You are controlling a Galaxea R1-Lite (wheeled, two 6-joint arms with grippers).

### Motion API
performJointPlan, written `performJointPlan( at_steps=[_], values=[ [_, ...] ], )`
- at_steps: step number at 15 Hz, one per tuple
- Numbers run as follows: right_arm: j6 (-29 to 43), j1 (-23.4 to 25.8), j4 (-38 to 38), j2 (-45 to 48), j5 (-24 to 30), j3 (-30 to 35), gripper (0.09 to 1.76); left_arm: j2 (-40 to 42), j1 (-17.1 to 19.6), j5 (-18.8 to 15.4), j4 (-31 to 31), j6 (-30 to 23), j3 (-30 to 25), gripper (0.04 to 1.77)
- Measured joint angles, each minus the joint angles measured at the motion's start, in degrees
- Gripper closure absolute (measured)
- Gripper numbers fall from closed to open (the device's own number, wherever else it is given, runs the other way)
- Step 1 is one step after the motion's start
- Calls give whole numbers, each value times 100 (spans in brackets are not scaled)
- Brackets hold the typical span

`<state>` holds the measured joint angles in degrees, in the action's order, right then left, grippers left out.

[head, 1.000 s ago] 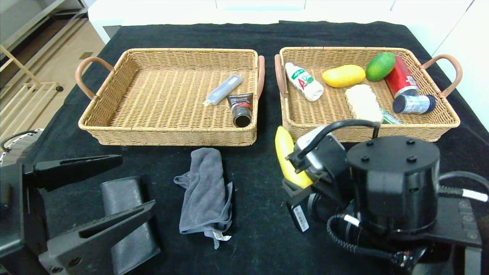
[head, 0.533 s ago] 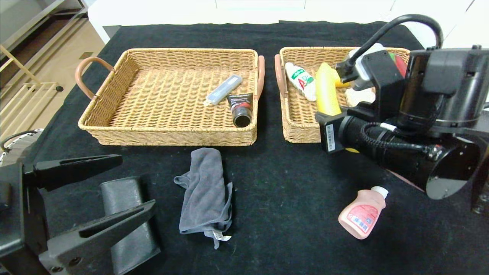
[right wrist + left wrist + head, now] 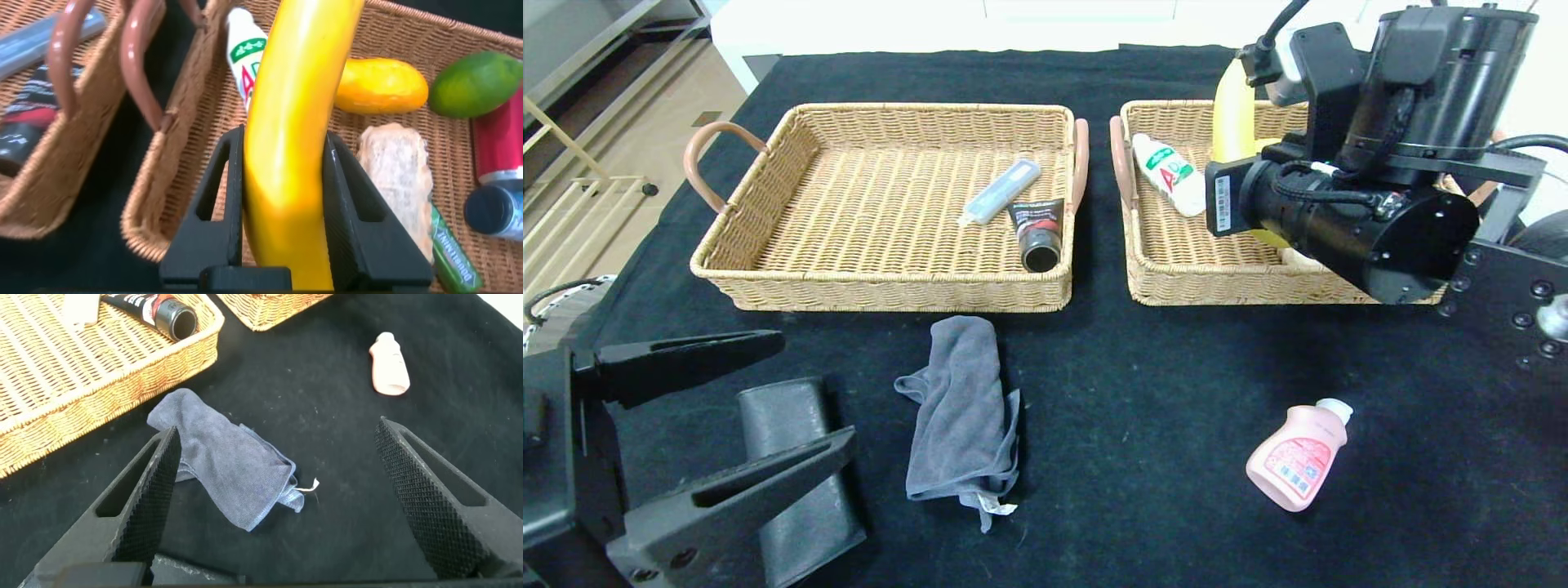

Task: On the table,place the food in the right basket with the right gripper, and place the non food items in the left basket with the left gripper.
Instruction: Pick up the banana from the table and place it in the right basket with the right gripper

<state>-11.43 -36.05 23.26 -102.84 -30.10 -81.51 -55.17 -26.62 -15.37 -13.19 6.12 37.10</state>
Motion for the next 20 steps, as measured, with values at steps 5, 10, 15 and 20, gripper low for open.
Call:
performJointPlan(
  at_steps=[5, 10, 15, 20],
  values=[
    [-57, 243, 6, -472, 15, -641, 121, -6, 0, -9, 7, 0, -6, 9],
    [-55, 544, 13, -918, 61, -1030, 121, -15, 0, -11, 11, -1, -9, 9],
    [-57, 607, 61, -1034, 66, -1067, 121, -17, 0, -9, 13, 51, -17, 9],
    [-41, 610, 185, -1058, 56, -1050, 93, -17, 0, -11, 11, 62, -17, 9]
  ],
)
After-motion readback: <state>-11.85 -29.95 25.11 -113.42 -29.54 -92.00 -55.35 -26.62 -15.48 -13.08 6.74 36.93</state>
